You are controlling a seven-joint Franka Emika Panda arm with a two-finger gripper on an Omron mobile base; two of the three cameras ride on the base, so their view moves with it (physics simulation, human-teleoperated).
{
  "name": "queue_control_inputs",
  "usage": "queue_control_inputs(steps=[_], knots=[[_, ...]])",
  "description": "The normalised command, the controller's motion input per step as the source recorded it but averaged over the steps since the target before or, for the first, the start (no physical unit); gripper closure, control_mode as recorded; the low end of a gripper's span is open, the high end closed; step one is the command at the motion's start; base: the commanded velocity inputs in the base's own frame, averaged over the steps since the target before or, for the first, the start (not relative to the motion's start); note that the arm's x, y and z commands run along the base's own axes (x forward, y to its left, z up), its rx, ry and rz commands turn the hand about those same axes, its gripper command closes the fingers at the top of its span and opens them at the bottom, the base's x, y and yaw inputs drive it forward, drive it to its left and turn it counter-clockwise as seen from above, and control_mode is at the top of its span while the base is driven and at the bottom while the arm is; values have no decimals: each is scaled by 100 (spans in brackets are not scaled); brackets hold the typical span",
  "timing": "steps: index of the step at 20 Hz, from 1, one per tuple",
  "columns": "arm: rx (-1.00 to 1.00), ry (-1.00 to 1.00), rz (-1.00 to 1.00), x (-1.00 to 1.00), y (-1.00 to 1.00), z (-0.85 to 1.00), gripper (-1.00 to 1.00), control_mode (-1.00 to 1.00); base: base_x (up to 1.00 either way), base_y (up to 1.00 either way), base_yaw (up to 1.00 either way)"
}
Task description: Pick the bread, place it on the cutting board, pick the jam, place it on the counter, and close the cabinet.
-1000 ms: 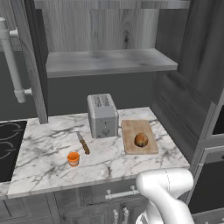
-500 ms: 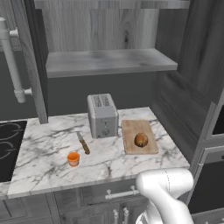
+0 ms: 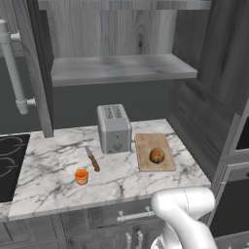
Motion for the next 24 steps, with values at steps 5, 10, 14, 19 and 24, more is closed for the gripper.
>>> queue_control_inputs(steps=[5, 10, 14, 19, 24], knots=[[0, -1, 4, 18, -16, 0, -100, -100, 0, 0, 0], [0, -2, 7, 8, -12, 0, -100, -100, 0, 0, 0], [0, -6, 9, 9, -2, 0, -100, -100, 0, 0, 0], [0, -5, 11, 13, 0, -4, -100, -100, 0, 0, 0], [0, -4, 8, 21, 0, -2, -100, -100, 0, 0, 0]])
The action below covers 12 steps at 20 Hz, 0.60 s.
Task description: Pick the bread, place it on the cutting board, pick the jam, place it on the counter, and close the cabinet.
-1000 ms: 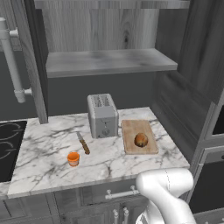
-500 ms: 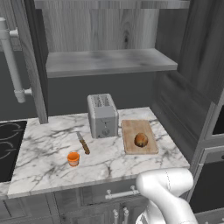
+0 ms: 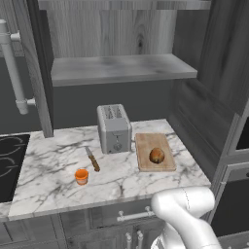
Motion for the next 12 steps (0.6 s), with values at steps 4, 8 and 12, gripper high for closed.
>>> queue_control_inputs(steps=[4, 8, 12], knots=[[0, -3, 4, 29, 0, 0, -100, -100, 0, 0, 0], [0, -3, 4, 35, 0, 0, -100, -100, 0, 0, 0], [0, -3, 6, 34, 0, -1, -100, -100, 0, 0, 0]])
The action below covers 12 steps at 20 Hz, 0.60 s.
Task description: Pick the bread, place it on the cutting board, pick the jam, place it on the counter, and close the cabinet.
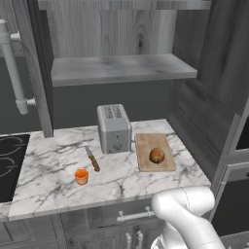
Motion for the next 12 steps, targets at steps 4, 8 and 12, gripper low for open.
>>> queue_control_inputs(steps=[4, 8, 12], knots=[[0, -2, 7, 29, 0, -6, -100, -100, 0, 0, 0], [0, -2, 10, 22, 3, -14, -100, -100, 0, 0, 0], [0, -1, 14, 20, 15, -20, -100, -100, 0, 0, 0]])
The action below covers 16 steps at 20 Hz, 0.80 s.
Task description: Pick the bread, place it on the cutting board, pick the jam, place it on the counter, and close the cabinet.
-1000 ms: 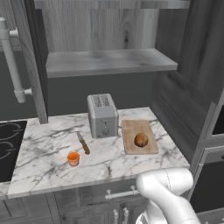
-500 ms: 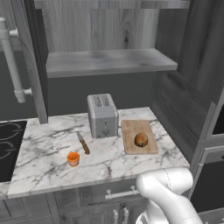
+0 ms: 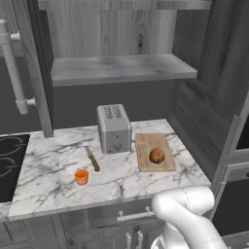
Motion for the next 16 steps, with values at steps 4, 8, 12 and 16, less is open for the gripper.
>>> queue_control_inputs(steps=[4, 8, 12, 16], knots=[[0, -1, 15, 5, 25, -11, -100, -100, 0, 0, 0], [0, -3, 12, 0, 38, -7, -100, -100, 0, 0, 0], [0, -9, 8, 0, 32, 0, -100, -100, 0, 0, 0], [0, -12, 2, 5, 31, 0, -100, -100, 0, 0, 0]])
